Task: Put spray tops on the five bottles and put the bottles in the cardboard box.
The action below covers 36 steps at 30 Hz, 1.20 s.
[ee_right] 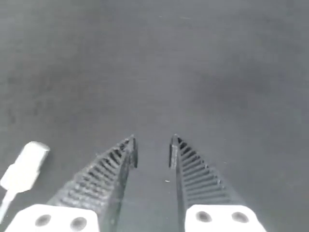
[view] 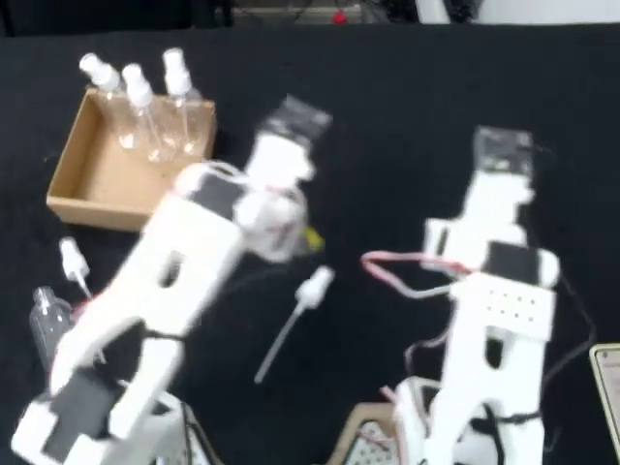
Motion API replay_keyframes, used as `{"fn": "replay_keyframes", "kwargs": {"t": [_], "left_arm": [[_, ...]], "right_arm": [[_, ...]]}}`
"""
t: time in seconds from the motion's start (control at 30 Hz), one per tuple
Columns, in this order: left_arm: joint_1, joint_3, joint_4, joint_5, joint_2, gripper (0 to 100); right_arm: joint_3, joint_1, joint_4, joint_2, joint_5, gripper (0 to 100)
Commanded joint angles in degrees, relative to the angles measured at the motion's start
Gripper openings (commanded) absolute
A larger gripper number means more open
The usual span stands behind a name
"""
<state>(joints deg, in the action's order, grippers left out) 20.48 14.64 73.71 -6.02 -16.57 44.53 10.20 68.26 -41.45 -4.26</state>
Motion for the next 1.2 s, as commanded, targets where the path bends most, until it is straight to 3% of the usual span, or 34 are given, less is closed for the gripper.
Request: {"fn": "replay_keyframes", "kwargs": {"t": [0.0,0.13,0.2,0.3,0.37,0.63,0.93,1.07,1.17], "left_arm": [[-12.53,-4.88,9.85,-5.27,-7.30,30],[-24.92,0.31,8.26,-4.84,-10.29,30],[-28.53,4.09,6.59,-3.08,-11.08,30],[-28.00,9.80,4.84,-4.48,-10.99,31],[-25.89,12.79,4.84,-5.63,-10.99,31],[-24.04,17.71,2.99,-5.27,-10.99,31],[-25.54,33.63,-14.51,-5.71,-10.99,31],[-23.52,35.82,-14.68,-6.42,-10.99,31],[-20.70,38.55,-14.51,-10.90,-11.34,30]], "right_arm": [[-3.12,-12.75,0.44,0.57,10.02,12.1],[-0.66,-25.58,-2.37,4.79,20.48,13.2],[0.22,-29.98,-4.40,8.48,22.86,18.7],[0.22,-33.67,-5.01,14.37,23.38,28.1],[0.22,-34.64,-5.10,17.36,21.89,28.6],[0.66,-31.65,-5.27,21.05,19.87,20.8],[0.31,-24.18,-4.92,21.05,16.53,20.6],[0.40,-21.54,-4.92,21.05,15.74,20.6],[0.48,-19.96,-4.92,21.05,15.74,20.6]]}}
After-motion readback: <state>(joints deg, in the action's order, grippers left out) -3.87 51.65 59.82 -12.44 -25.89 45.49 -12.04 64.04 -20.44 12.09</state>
